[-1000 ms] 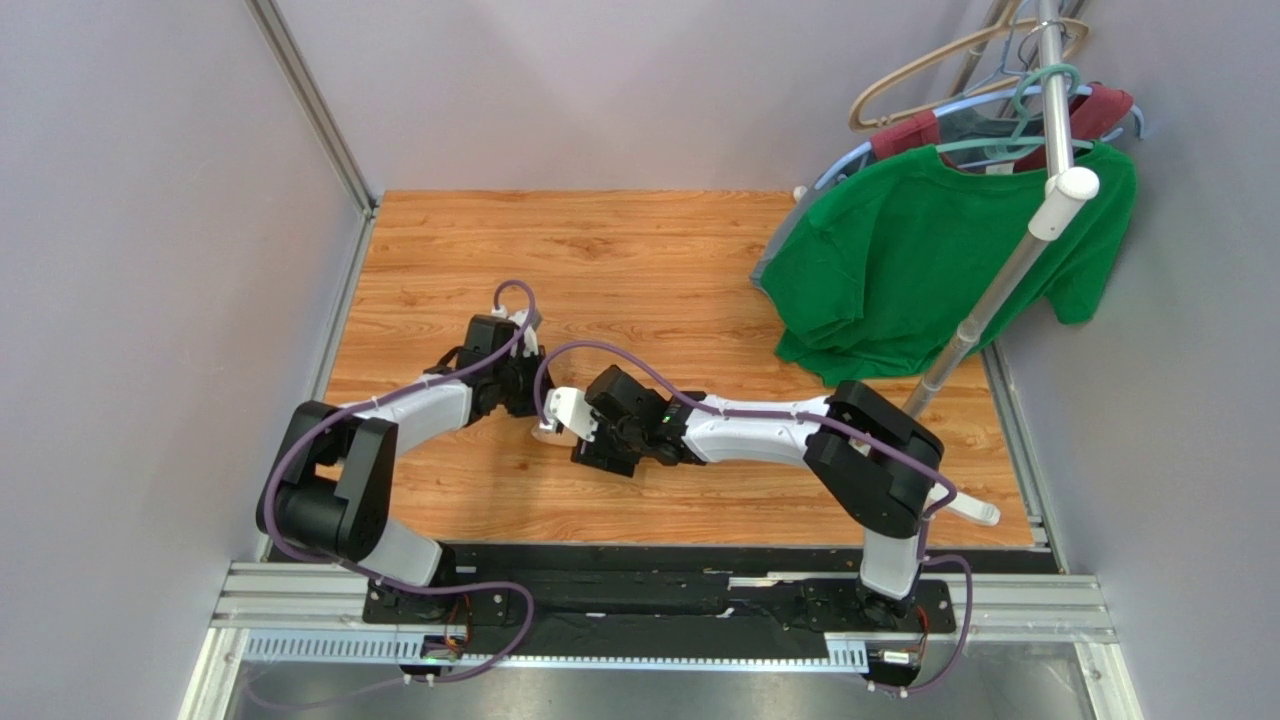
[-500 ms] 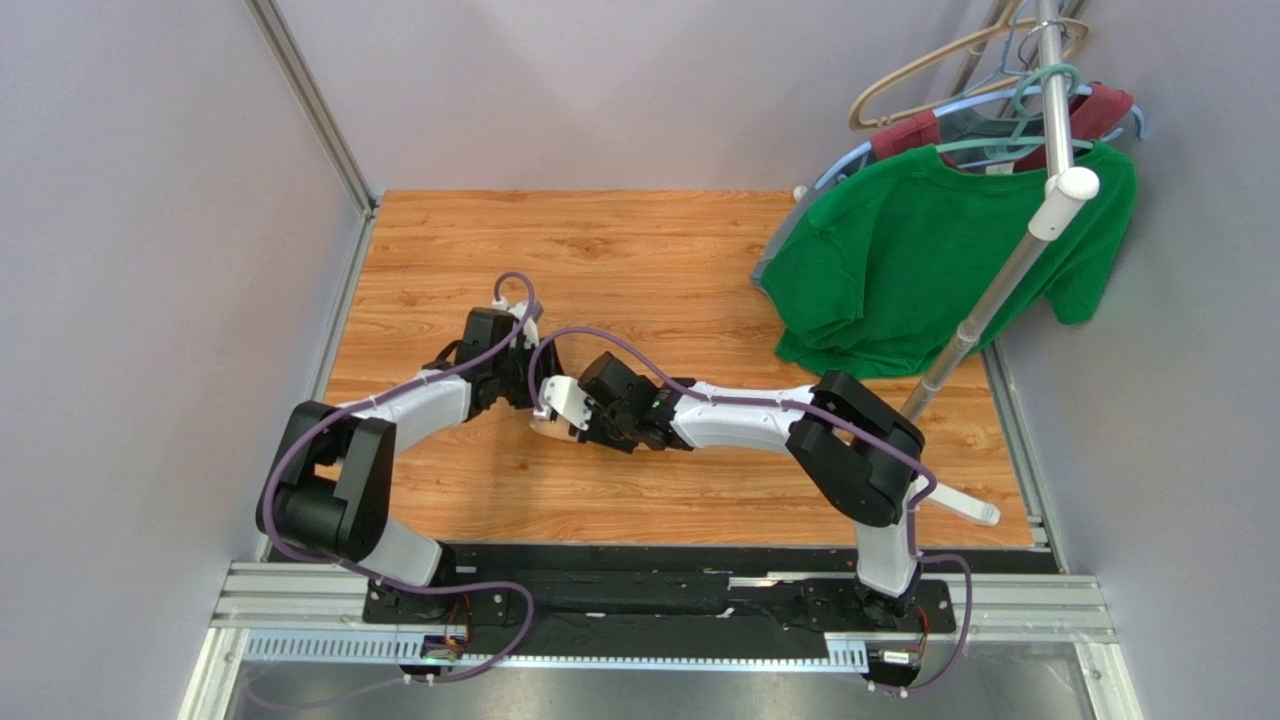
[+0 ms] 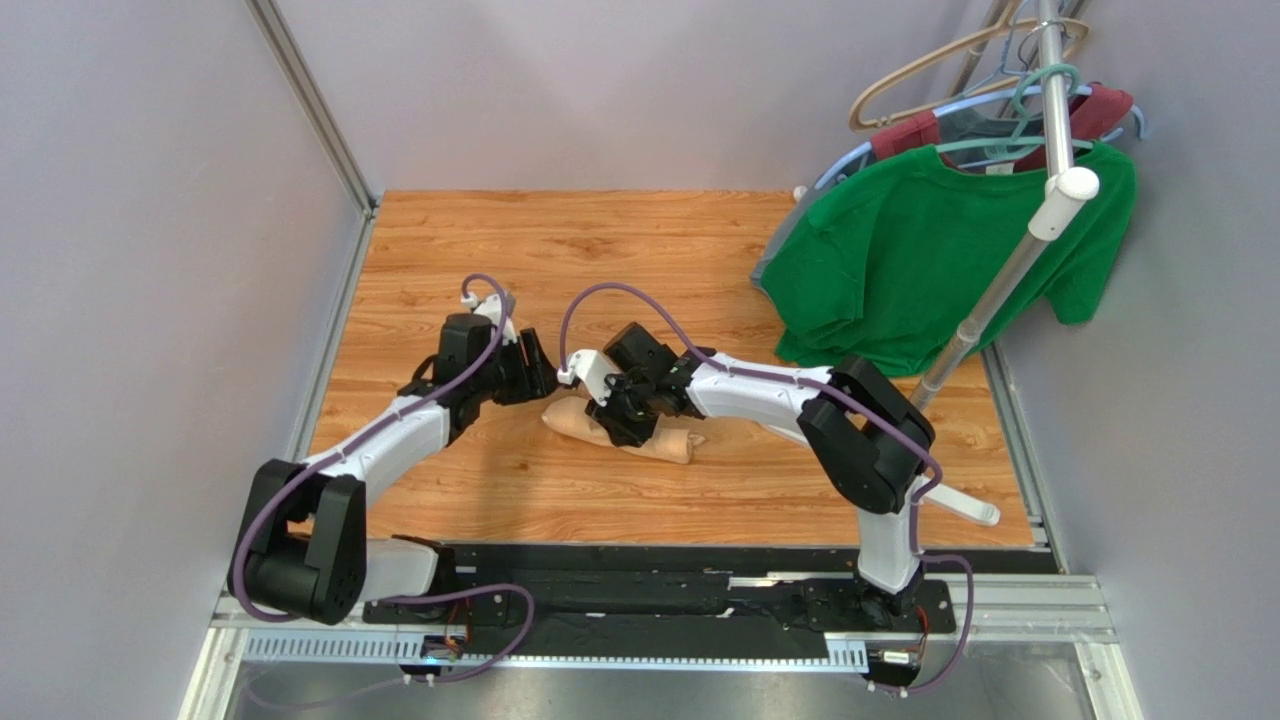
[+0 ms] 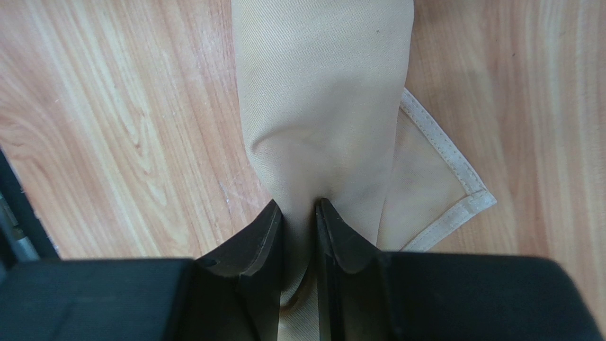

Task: Fold the napkin, place the utensils inside, and roll it up
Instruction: Roll the napkin with the utensil

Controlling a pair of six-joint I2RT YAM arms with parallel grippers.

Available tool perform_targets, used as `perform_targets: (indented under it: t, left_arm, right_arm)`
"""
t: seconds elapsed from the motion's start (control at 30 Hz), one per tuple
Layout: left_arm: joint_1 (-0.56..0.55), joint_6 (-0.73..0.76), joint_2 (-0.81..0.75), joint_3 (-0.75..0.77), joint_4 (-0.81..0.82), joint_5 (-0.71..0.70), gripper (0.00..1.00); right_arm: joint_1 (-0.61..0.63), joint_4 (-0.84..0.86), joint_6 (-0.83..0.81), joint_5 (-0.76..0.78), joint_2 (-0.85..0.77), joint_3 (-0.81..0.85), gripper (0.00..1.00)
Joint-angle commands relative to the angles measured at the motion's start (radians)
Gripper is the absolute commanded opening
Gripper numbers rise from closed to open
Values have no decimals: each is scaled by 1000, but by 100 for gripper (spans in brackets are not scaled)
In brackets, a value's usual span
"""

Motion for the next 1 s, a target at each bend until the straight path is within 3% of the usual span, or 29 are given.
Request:
perform_targets:
  t: [0.0,0.27,0.57,0.77,0.87,0.97]
  left_arm:
    - [5,-13,-51,-72,134,87,61]
    - [5,0,-60,-146,223,207,61]
    - [5,-7,-42,-159,227,176,59]
    - [5,-11,13,-150,252,205,51]
    - [5,-11,39,-144,252,211,41]
    - [5,-8,62,-130,246,216,24]
  right_arm:
    - [-52,-134,69,-164,52,14,22]
    - [-129,-158,114,-281,113,32,22]
    - [-173,-161,135,-356,151,48,22]
    - [-187,-163,143,-387,178,61,22]
    - [-192,-164,149,-390,179,67,23]
    - [-193,-163,157,-384,170,71,31]
